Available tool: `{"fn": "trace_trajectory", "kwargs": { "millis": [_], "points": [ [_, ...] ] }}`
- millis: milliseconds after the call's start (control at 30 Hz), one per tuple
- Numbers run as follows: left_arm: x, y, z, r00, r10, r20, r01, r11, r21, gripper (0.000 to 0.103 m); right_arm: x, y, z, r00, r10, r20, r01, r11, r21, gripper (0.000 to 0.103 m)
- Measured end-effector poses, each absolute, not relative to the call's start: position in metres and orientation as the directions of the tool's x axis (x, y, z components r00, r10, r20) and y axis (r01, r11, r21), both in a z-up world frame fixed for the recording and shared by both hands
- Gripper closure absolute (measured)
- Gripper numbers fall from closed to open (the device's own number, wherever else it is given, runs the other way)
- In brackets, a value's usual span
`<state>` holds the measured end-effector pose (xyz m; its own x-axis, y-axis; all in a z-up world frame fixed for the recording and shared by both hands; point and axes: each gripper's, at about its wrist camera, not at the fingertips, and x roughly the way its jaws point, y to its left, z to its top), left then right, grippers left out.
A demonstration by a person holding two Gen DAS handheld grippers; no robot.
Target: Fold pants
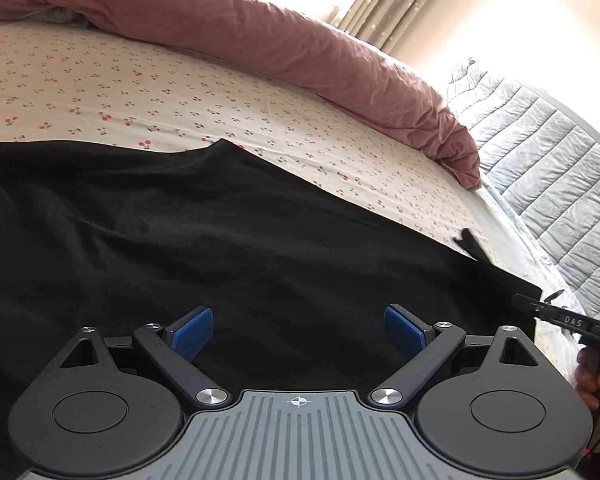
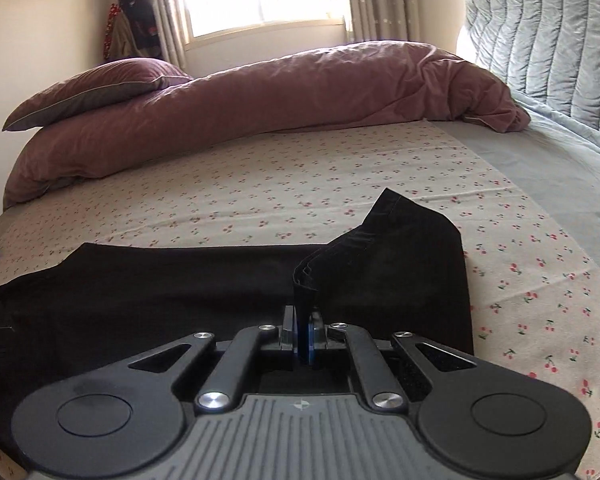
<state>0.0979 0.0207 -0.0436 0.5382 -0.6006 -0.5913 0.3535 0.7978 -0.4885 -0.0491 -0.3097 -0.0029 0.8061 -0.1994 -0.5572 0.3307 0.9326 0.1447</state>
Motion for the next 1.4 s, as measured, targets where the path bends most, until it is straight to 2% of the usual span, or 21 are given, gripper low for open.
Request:
{"fn": "trace_trajectory", "kwargs": {
  "millis": [133, 233, 500, 600, 767, 833, 867, 900, 967, 1033, 1200, 1300, 1400],
  "points": [
    [0.104, 0.013, -0.048, 0.496, -0.663, -0.561, 0.355, 0.745, -0.565, 0.011, -0.028, -0.275, -0.006, 0.806, -0.084, -0.585, 0.202, 0.97, 0.138, 0.098],
    [0.11, 0.006, -0.053, 0.452, -0.714, -0.535, 0.355, 0.694, -0.626, 0.019, -0.019, -0.247, -0.009, 0.798, -0.004, -0.603, 0.106, 0.985, 0.135, 0.097],
    [0.132, -0.009, -0.08, 0.338, -0.819, -0.464, 0.259, 0.555, -0.791, 0.05, -0.01, -0.204, -0.01, 0.765, 0.202, -0.612, -0.093, 0.974, 0.206, 0.097],
    [0.14, -0.013, -0.087, 0.342, -0.816, -0.466, 0.213, 0.55, -0.807, 0.061, -0.011, -0.198, -0.008, 0.755, 0.244, -0.608, -0.13, 0.965, 0.226, 0.097],
    [0.149, -0.023, -0.095, 0.372, -0.803, -0.465, 0.188, 0.556, -0.81, 0.073, -0.011, -0.198, -0.005, 0.742, 0.333, -0.582, -0.176, 0.934, 0.31, 0.096],
    [0.15, -0.026, -0.094, 0.4, -0.786, -0.471, 0.195, 0.575, -0.795, 0.082, -0.012, -0.196, -0.005, 0.736, 0.353, -0.577, -0.19, 0.927, 0.324, 0.095],
    [0.15, -0.027, -0.094, 0.419, -0.771, -0.479, 0.203, 0.594, -0.779, 0.09, -0.011, -0.195, -0.006, 0.733, 0.358, -0.578, -0.199, 0.926, 0.321, 0.094],
    [0.15, -0.029, -0.093, 0.434, -0.755, -0.492, 0.21, 0.615, -0.76, 0.1, -0.012, -0.194, -0.006, 0.726, 0.368, -0.581, -0.212, 0.923, 0.321, 0.089],
    [0.148, -0.031, -0.09, 0.451, -0.721, -0.526, 0.233, 0.664, -0.711, 0.102, -0.014, -0.193, -0.004, 0.716, 0.382, -0.585, -0.225, 0.919, 0.324, 0.079],
    [0.146, -0.032, -0.083, 0.47, -0.691, -0.549, 0.271, 0.705, -0.655, 0.102, -0.016, -0.194, -0.001, 0.728, 0.388, -0.565, -0.237, 0.916, 0.325, 0.057],
    [0.139, -0.018, -0.059, 0.536, -0.614, -0.579, 0.334, 0.785, -0.522, 0.102, -0.016, -0.205, 0.002, 0.76, 0.355, -0.544, -0.198, 0.924, 0.326, 0.052],
    [0.137, 0.0, -0.05, 0.572, -0.558, -0.601, 0.323, 0.827, -0.46, 0.102, -0.006, -0.207, -0.005, 0.763, 0.27, -0.587, -0.121, 0.952, 0.281, 0.043],
    [0.138, 0.026, -0.043, 0.598, -0.51, -0.618, 0.284, 0.856, -0.433, 0.102, 0.004, -0.207, -0.015, 0.743, 0.183, -0.644, -0.051, 0.975, 0.218, 0.04]
  ]
}}
